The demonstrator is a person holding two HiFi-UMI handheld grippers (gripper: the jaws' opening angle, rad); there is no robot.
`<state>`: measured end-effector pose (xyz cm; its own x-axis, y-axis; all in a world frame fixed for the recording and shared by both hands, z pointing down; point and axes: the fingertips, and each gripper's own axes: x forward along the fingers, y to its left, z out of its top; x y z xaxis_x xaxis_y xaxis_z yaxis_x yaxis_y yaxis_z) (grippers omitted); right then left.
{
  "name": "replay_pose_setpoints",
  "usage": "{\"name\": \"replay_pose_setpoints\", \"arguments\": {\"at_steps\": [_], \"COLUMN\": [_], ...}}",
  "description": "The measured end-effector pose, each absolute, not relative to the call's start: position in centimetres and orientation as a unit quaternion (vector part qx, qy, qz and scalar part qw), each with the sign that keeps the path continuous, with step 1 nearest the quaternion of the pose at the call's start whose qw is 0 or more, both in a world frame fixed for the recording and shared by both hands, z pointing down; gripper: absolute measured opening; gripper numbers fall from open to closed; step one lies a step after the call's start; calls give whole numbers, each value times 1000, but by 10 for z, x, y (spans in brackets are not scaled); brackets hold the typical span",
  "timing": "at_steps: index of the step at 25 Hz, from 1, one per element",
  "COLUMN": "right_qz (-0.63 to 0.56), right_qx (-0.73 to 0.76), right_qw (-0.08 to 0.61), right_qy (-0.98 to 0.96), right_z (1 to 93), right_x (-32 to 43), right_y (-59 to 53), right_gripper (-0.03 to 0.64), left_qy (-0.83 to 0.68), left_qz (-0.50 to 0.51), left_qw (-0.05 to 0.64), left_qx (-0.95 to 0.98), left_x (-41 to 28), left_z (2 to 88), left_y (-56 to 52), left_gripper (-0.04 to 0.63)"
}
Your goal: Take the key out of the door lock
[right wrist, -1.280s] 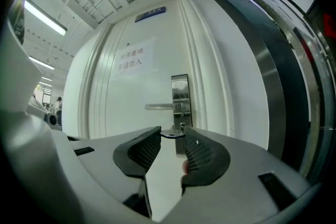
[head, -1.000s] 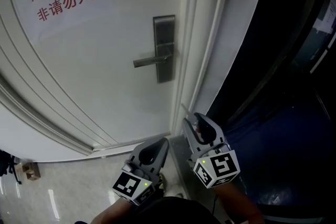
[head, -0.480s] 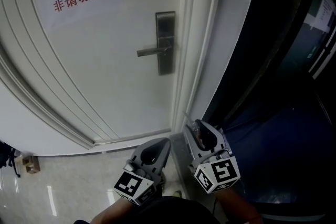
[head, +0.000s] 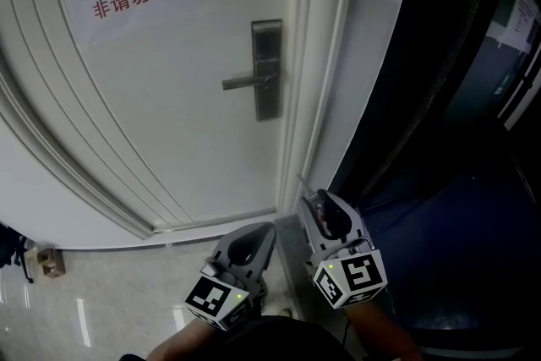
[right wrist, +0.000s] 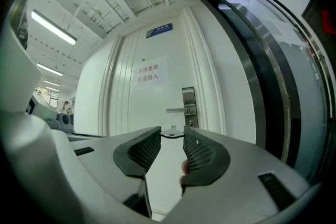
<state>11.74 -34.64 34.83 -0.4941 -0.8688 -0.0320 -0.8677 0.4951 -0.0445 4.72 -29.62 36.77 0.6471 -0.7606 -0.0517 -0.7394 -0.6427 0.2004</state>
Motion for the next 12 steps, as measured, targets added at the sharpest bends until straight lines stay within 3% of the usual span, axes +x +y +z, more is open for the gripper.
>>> {"name": "replay_pose_setpoints", "arguments": {"at_steps": [12], "right_qz": [-4], "right_qx": [-506], "right_qw": [27], "right_qy": [862], "right_z": [343], "right_x": [123], "right_y": [-361], "right_gripper": [138], "left_qy": [-415], "left_qz": [-69], "left_qw": [72], "left_qx": [904], "left_x": [51], "left_z": [362], "left_y": [-312], "left_gripper": [5]}}
